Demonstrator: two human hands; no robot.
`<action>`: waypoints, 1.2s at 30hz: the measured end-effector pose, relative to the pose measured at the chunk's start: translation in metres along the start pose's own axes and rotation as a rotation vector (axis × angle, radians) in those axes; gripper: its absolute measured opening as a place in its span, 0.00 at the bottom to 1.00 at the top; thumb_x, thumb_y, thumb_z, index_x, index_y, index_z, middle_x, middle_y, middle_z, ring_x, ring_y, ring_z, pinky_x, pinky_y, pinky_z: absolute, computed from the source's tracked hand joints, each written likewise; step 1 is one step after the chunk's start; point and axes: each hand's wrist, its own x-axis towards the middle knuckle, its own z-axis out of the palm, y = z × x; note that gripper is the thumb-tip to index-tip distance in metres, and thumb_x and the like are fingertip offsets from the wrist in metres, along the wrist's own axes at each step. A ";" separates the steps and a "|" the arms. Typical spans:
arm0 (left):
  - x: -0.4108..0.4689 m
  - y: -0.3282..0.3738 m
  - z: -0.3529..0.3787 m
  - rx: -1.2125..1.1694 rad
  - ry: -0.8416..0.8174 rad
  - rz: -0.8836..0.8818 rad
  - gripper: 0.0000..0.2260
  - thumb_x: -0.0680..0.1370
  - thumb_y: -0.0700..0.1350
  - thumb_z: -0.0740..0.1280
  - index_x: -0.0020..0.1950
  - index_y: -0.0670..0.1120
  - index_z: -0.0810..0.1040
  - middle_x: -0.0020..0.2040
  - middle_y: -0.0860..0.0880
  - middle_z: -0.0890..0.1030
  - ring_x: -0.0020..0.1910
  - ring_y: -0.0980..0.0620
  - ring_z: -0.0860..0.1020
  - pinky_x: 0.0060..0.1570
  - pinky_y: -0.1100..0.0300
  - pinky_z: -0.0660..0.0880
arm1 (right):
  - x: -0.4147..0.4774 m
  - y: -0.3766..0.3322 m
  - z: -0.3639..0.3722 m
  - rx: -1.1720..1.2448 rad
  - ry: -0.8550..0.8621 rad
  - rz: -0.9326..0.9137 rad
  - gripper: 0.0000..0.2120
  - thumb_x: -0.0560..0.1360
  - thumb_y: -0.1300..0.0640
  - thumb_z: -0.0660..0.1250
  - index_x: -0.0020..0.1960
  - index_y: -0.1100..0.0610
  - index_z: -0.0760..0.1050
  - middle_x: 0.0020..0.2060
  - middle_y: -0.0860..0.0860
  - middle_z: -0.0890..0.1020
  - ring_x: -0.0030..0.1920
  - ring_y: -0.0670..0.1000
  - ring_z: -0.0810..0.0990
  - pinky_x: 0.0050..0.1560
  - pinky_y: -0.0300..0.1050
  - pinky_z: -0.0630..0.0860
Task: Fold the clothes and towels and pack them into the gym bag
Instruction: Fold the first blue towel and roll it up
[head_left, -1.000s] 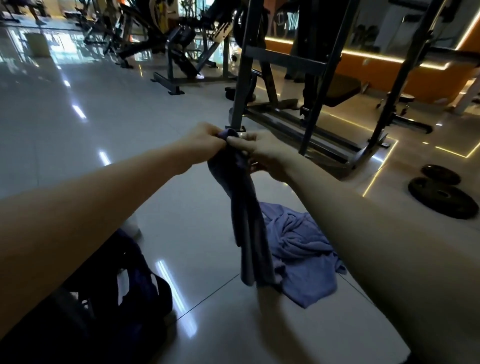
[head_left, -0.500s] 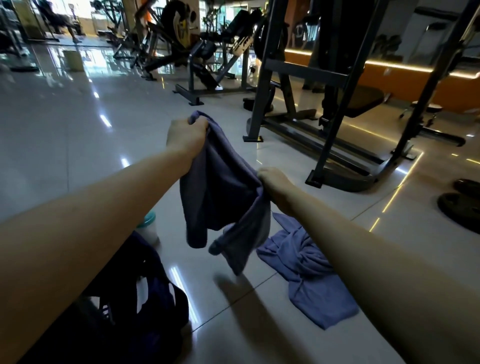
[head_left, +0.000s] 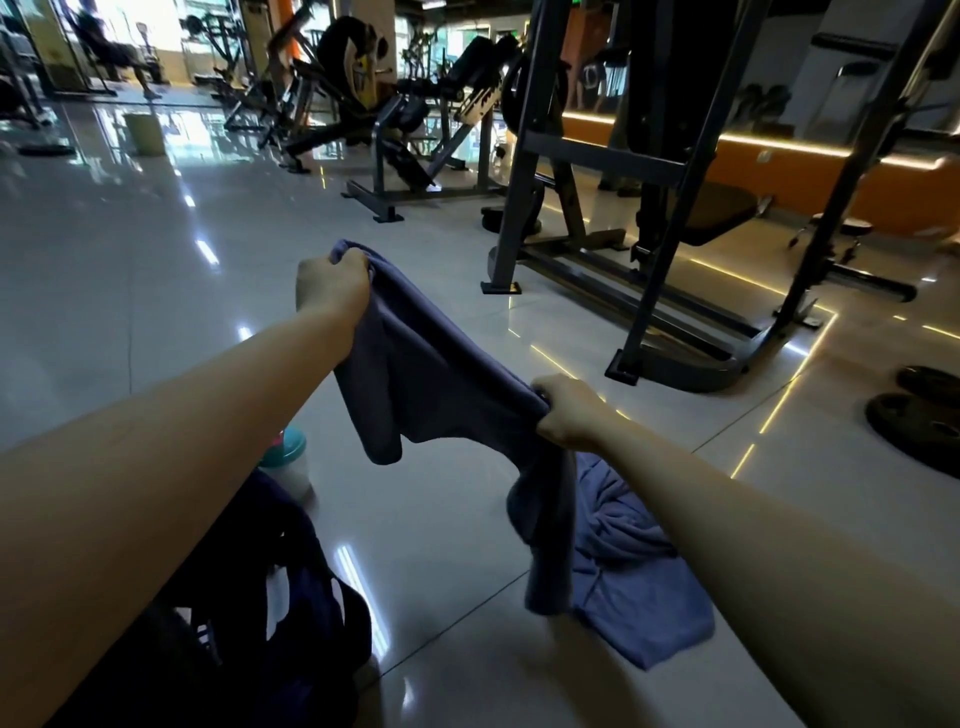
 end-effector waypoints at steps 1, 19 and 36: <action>0.002 -0.002 -0.001 -0.007 0.001 -0.012 0.06 0.78 0.46 0.64 0.43 0.45 0.77 0.40 0.46 0.78 0.44 0.44 0.77 0.44 0.56 0.73 | 0.001 0.012 0.002 0.011 0.000 0.017 0.11 0.69 0.66 0.65 0.50 0.55 0.76 0.47 0.55 0.79 0.49 0.58 0.77 0.43 0.44 0.68; 0.024 -0.048 -0.012 -0.033 0.035 -0.198 0.07 0.81 0.42 0.67 0.58 0.45 0.78 0.39 0.44 0.82 0.34 0.49 0.78 0.31 0.64 0.73 | -0.021 0.090 -0.016 0.698 -0.204 0.216 0.05 0.70 0.60 0.73 0.40 0.60 0.78 0.37 0.59 0.76 0.42 0.56 0.75 0.45 0.52 0.75; 0.041 -0.080 -0.015 0.148 0.054 -0.329 0.07 0.79 0.39 0.67 0.52 0.35 0.77 0.39 0.42 0.74 0.46 0.48 0.75 0.44 0.55 0.69 | -0.041 0.097 -0.047 0.124 -0.337 0.301 0.19 0.68 0.50 0.80 0.53 0.60 0.81 0.48 0.56 0.83 0.49 0.56 0.82 0.44 0.45 0.78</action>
